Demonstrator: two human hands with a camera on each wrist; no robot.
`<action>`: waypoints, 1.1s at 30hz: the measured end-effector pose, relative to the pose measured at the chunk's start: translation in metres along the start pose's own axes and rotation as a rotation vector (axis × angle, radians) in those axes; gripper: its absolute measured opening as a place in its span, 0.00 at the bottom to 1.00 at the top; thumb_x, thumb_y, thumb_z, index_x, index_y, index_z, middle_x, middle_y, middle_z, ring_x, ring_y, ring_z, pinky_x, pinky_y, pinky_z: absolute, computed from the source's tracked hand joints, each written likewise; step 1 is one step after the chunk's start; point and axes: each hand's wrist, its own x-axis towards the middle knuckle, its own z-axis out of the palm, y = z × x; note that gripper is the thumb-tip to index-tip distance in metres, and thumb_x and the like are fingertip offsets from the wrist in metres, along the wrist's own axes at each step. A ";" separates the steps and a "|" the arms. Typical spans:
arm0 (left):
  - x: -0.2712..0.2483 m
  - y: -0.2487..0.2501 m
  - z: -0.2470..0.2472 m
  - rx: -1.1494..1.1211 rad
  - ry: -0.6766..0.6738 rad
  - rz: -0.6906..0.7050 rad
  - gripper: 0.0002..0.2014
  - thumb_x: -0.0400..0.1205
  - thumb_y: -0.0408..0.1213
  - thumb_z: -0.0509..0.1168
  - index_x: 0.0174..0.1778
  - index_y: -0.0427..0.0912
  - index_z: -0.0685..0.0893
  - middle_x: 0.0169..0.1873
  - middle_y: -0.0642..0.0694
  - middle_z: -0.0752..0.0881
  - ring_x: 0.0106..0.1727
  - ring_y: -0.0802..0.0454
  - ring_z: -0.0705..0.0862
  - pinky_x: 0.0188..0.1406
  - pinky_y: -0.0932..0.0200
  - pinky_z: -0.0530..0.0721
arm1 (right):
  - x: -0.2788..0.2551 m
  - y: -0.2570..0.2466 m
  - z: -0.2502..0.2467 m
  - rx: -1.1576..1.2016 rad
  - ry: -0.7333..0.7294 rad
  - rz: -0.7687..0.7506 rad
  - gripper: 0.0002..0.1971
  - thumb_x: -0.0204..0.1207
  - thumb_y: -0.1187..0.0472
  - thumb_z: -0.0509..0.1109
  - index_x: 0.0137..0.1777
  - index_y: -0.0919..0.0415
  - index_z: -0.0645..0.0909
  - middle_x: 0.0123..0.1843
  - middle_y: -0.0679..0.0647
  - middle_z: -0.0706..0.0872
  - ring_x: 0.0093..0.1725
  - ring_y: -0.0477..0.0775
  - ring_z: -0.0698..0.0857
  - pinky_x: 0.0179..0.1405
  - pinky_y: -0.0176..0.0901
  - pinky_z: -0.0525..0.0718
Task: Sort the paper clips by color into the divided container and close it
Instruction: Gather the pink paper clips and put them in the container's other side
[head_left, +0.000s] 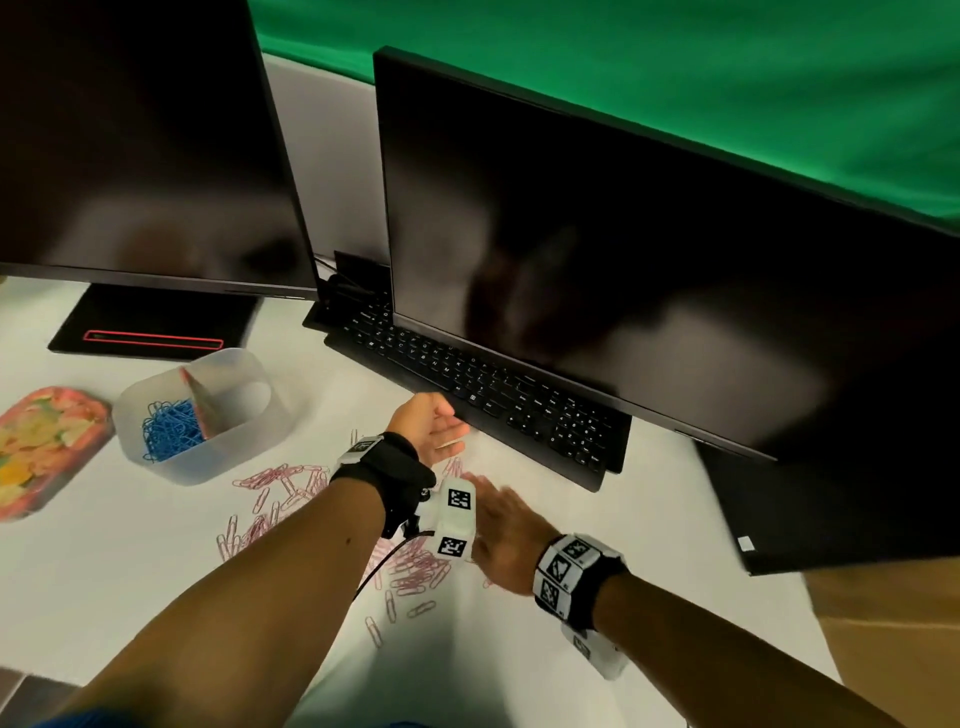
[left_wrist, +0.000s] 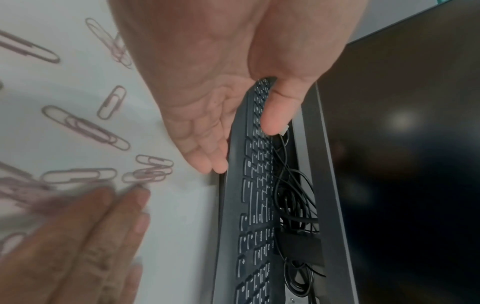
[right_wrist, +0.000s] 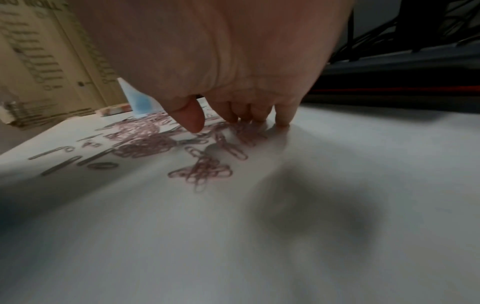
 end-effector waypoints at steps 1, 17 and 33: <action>0.001 -0.002 -0.001 -0.012 0.004 -0.004 0.05 0.76 0.28 0.56 0.40 0.39 0.77 0.44 0.39 0.83 0.51 0.42 0.86 0.45 0.49 0.83 | 0.000 0.000 0.007 -0.020 -0.010 -0.022 0.34 0.77 0.50 0.43 0.84 0.56 0.46 0.86 0.58 0.47 0.85 0.61 0.50 0.81 0.60 0.58; 0.003 0.007 -0.043 0.404 0.173 0.209 0.16 0.78 0.28 0.60 0.62 0.36 0.81 0.59 0.41 0.82 0.62 0.43 0.80 0.65 0.48 0.78 | 0.039 -0.017 -0.025 0.237 0.073 0.251 0.36 0.82 0.57 0.54 0.84 0.62 0.38 0.86 0.56 0.38 0.85 0.52 0.38 0.84 0.51 0.40; -0.047 -0.035 -0.134 1.683 -0.308 0.437 0.33 0.83 0.38 0.56 0.84 0.56 0.52 0.85 0.53 0.51 0.84 0.50 0.57 0.83 0.51 0.58 | 0.073 -0.046 -0.045 0.237 0.055 0.125 0.35 0.83 0.57 0.54 0.84 0.58 0.37 0.86 0.53 0.37 0.85 0.50 0.40 0.84 0.48 0.44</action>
